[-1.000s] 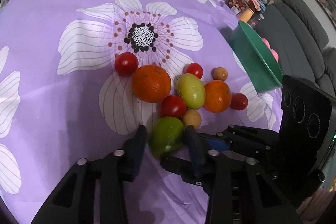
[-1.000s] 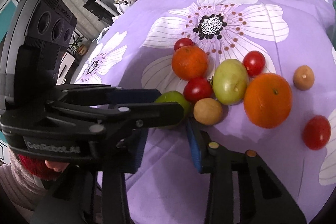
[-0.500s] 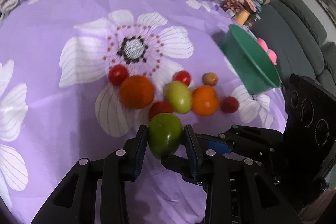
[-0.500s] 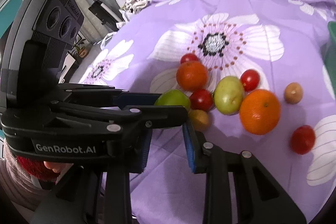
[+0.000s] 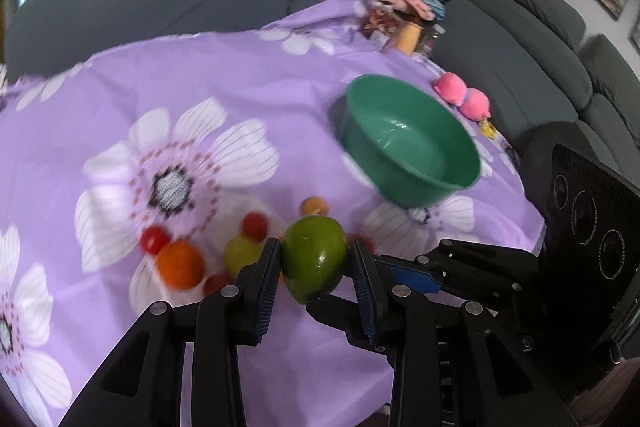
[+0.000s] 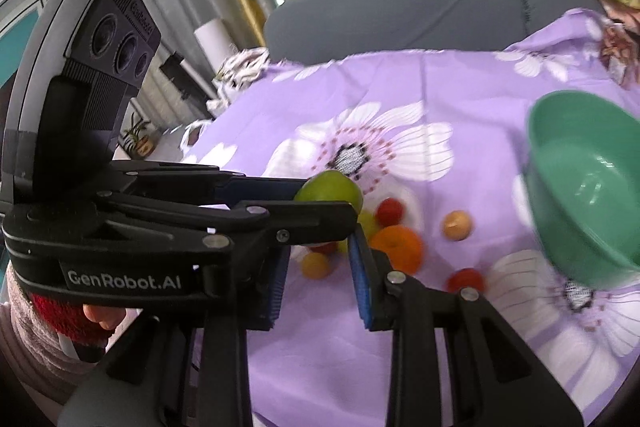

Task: Organize fruits
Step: 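Carry the green lime with the left tool over the green bowl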

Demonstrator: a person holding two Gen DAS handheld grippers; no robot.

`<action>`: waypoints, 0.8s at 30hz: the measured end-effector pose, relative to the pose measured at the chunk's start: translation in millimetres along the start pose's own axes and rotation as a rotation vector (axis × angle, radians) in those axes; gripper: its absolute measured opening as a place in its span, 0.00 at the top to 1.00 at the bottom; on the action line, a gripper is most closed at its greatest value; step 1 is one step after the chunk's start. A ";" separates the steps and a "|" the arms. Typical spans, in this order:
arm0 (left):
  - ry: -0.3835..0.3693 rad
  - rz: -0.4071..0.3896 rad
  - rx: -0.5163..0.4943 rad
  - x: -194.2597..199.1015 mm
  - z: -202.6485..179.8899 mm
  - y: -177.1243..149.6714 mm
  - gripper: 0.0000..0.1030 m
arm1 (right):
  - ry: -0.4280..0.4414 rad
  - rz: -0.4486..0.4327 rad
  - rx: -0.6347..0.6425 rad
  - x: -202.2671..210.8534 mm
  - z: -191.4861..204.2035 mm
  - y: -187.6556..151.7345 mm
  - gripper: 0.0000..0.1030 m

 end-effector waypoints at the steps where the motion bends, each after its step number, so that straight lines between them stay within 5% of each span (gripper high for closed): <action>1: -0.003 0.000 -0.010 -1.1 -4.2 4.6 0.67 | -0.011 -0.012 -0.007 5.2 -5.3 1.9 0.71; 13: -0.052 0.021 -0.143 -31.8 -61.5 66.2 0.67 | -0.117 -0.107 -0.113 43.8 -75.4 16.4 0.71; 24: -0.103 0.097 -0.182 -73.2 -89.6 89.5 0.67 | -0.171 -0.086 -0.210 47.3 -132.4 14.6 0.71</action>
Point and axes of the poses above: each gripper's, at about its wrist camera, not at the fingertips, and x roughly against the way its jaws point, z to its left, y to its top, the point moved 6 cm from there along -x, roughly the way its jaws point, and after that the axes turned 12 degrees about z, right-handed, at the moved point
